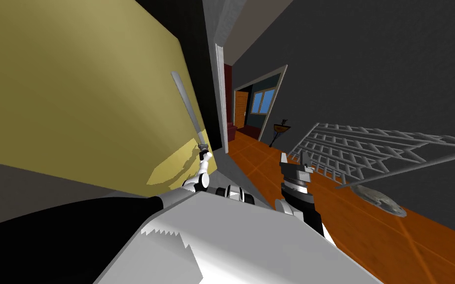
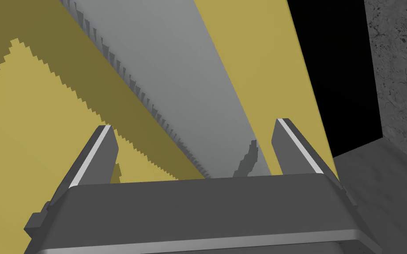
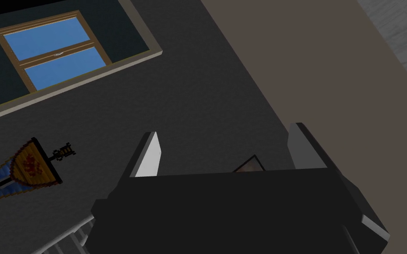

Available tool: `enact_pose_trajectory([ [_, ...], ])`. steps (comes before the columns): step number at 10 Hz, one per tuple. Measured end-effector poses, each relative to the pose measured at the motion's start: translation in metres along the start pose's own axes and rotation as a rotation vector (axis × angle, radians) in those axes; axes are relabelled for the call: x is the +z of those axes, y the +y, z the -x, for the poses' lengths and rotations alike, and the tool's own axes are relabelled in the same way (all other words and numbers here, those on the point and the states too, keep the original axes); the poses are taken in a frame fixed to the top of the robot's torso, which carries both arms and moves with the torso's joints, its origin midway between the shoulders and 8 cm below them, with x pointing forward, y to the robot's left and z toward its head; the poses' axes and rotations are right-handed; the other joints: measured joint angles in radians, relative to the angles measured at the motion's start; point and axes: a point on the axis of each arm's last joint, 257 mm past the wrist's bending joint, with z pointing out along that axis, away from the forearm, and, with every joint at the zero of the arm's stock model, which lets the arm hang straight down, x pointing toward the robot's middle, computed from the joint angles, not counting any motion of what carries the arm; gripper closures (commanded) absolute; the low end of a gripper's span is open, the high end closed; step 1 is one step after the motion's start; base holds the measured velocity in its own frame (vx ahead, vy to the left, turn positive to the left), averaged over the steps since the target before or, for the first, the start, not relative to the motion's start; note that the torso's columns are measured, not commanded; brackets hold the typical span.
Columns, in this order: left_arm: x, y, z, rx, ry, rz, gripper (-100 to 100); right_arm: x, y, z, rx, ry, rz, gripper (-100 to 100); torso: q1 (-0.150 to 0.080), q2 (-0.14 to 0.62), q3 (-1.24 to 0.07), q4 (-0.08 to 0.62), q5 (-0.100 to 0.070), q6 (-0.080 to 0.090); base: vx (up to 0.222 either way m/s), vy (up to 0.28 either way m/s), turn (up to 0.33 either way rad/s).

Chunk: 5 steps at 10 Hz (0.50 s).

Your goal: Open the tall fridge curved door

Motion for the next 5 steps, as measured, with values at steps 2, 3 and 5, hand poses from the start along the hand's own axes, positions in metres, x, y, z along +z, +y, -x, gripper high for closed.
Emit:
enact_pose_trajectory([
  [2, 0.0027, -0.0023, -0.0024, -0.004, 0.010, 0.006, -100, -0.0001, 0.0000, 0.0000, 0.000, 0.000, 0.000, 0, -0.003, -0.005, -0.003, -0.001, -0.001, -0.001, 0.072, -0.062, 0.159],
  [3, 0.0031, -0.0016, -0.0039, -0.008, 0.017, 0.014, -100, 0.0000, 0.0000, 0.0000, 0.000, 0.000, 0.000, 0, -0.003, -0.006, -0.004, -0.001, -0.001, 0.000, 0.080, -0.079, 0.167],
  [5, 0.0071, -0.0037, -0.0077, -0.016, 0.037, 0.030, -100, 0.0000, 0.0000, 0.0000, 0.000, 0.000, 0.000, 0, -0.001, -0.004, -0.002, 0.000, -0.001, -0.001, 0.090, -0.073, 0.151],
])
